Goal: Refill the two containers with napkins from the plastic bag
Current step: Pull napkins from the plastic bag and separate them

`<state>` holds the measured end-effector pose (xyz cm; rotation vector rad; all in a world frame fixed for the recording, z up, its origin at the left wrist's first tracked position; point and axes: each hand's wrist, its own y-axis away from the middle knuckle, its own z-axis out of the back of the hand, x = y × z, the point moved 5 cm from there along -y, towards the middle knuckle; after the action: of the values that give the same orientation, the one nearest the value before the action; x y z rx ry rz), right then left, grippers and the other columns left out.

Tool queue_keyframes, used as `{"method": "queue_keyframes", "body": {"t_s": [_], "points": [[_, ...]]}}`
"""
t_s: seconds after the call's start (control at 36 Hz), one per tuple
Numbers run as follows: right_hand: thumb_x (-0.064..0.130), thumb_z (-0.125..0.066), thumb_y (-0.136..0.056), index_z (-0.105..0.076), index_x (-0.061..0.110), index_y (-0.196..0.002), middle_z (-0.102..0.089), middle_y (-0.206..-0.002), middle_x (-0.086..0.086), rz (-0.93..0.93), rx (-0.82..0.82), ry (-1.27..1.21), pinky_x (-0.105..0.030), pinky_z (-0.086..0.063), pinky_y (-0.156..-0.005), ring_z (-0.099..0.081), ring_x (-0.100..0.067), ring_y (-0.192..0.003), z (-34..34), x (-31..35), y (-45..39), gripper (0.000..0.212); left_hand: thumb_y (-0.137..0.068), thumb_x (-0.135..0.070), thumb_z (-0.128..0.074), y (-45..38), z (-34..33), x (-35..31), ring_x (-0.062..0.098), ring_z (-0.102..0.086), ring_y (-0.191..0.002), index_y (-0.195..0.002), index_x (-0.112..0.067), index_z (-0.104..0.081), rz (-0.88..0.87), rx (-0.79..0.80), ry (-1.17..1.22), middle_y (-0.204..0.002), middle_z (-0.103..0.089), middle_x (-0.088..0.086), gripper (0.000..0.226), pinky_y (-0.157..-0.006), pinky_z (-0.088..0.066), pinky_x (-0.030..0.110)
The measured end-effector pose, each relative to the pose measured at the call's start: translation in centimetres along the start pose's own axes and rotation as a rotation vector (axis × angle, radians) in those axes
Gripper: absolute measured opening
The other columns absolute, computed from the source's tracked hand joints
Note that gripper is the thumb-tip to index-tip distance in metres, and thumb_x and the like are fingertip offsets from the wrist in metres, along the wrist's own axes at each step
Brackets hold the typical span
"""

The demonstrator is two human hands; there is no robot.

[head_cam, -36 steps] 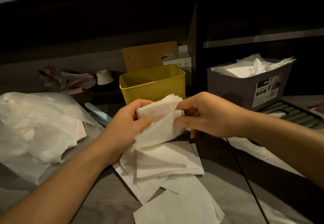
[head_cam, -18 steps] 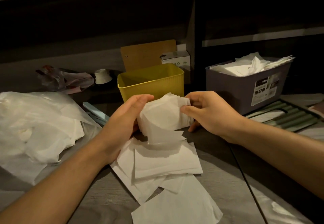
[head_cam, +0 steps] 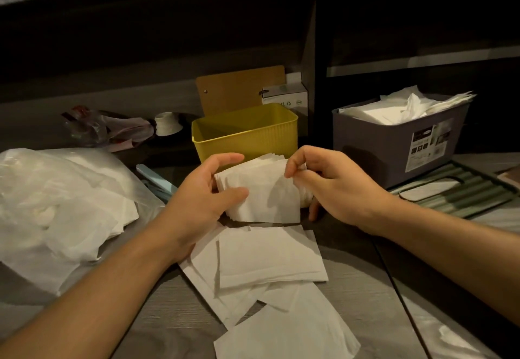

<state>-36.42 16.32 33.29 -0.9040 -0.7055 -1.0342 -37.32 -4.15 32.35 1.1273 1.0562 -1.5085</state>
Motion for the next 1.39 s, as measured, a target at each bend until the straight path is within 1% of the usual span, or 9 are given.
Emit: {"method": "queue_keyframes", "body": {"t_s": [0.17, 0.31, 0.44, 0.64, 0.78, 1.03, 1.17, 1.25, 1.39], "points": [[0.043, -0.057, -0.097, -0.068, 0.028, -0.116, -0.067, -0.107, 0.012, -0.047, 0.036, 0.034, -0.028, -0.059, -0.062, -0.069, -0.017, -0.062, 0.0, -0.1, -0.1, 0.027, -0.092, -0.012, -0.067, 0.1, -0.1, -0.1, 0.025, -0.066, -0.11, -0.126, -0.039, -0.057, 0.012, 0.018, 0.025, -0.125, -0.063, -0.004, 0.044, -0.071, -0.063, 0.038], [0.04, -0.061, -0.095, -0.066, 0.026, -0.12, -0.064, -0.12, 0.01, -0.069, 0.038, -0.026, -0.027, -0.061, -0.064, -0.072, -0.02, -0.072, -0.1, -0.4, -0.2, 0.03, -0.096, -0.005, -0.058, 0.4, -0.4, -0.4, 0.026, -0.064, -0.109, -0.127, -0.037, -0.055, 0.025, 0.081, 0.052, -0.125, -0.06, -0.003, 0.044, -0.067, -0.061, 0.031], [0.035, -0.063, -0.095, -0.068, 0.023, -0.118, -0.066, -0.116, 0.009, -0.091, 0.011, -0.078, -0.025, -0.06, -0.063, -0.072, -0.017, -0.073, 0.0, -0.5, -0.3, 0.026, -0.089, 0.01, -0.055, 0.6, -0.4, -0.5, 0.028, -0.064, -0.113, -0.127, -0.035, -0.056, 0.021, 0.111, 0.053, -0.127, -0.061, 0.0, 0.059, -0.07, -0.061, 0.033], [0.025, -0.066, -0.095, -0.073, 0.018, -0.104, -0.072, -0.098, 0.003, -0.115, 0.023, -0.145, -0.023, -0.057, -0.06, -0.07, -0.015, -0.072, 0.0, -0.8, -0.5, 0.014, -0.089, 0.005, -0.064, 0.6, -0.4, -0.5, 0.021, -0.065, -0.109, -0.123, -0.038, -0.056, -0.002, 0.101, 0.046, -0.123, -0.062, -0.006, 0.055, -0.069, -0.062, 0.031], [0.022, -0.067, -0.095, -0.071, 0.019, -0.111, -0.073, -0.1, 0.005, -0.118, 0.019, -0.161, -0.028, -0.06, -0.062, -0.071, -0.021, -0.075, 0.1, -1.0, -0.5, 0.017, -0.093, -0.001, -0.062, 0.5, -0.4, -0.4, 0.019, -0.065, -0.109, -0.124, -0.038, -0.057, -0.008, 0.073, 0.029, -0.122, -0.064, -0.009, 0.049, -0.071, -0.062, 0.031], [0.025, -0.073, -0.089, -0.074, 0.029, -0.098, -0.068, -0.103, 0.021, -0.112, 0.018, -0.042, -0.025, -0.053, -0.093, -0.063, -0.001, -0.103, 0.4, -1.1, -0.6, 0.01, -0.091, -0.013, -0.067, 0.6, -0.4, -0.6, 0.019, -0.065, -0.109, -0.124, -0.039, -0.057, -0.013, 0.064, 0.022, -0.122, -0.063, -0.011, 0.043, -0.074, -0.063, 0.036], [0.02, -0.074, -0.088, -0.074, 0.025, -0.096, -0.07, -0.102, 0.014, -0.146, 0.015, -0.034, -0.017, -0.057, -0.079, -0.066, -0.004, -0.095, 0.6, -1.0, -0.6, 0.009, -0.09, -0.005, -0.068, 0.5, -0.3, -0.4, 0.015, -0.067, -0.106, -0.122, -0.04, -0.06, -0.034, 0.044, -0.012, -0.118, -0.066, -0.011, 0.048, -0.072, -0.062, 0.031], [0.014, -0.075, -0.087, -0.073, 0.024, -0.103, -0.07, -0.111, 0.009, -0.202, 0.031, -0.103, -0.026, -0.06, -0.085, -0.067, -0.01, -0.101, 0.6, -1.2, -0.8, 0.019, -0.091, -0.003, -0.068, 0.3, -0.2, -0.2, 0.013, -0.068, -0.103, -0.121, -0.042, -0.061, -0.044, 0.036, -0.048, -0.115, -0.067, -0.012, 0.049, -0.071, -0.062, 0.031], [0.008, -0.077, -0.084, -0.076, 0.009, -0.093, -0.075, -0.098, -0.006, -0.316, 0.089, -0.203, -0.032, -0.062, -0.08, -0.074, -0.021, -0.09, 0.9, -1.5, -0.7, 0.01, -0.09, 0.002, -0.067, 0.2, -0.1, 0.0, 0.005, -0.069, -0.093, -0.118, -0.042, -0.063, -0.07, 0.032, -0.075, -0.1, -0.07, -0.019, 0.052, -0.067, -0.061, 0.028]]}}
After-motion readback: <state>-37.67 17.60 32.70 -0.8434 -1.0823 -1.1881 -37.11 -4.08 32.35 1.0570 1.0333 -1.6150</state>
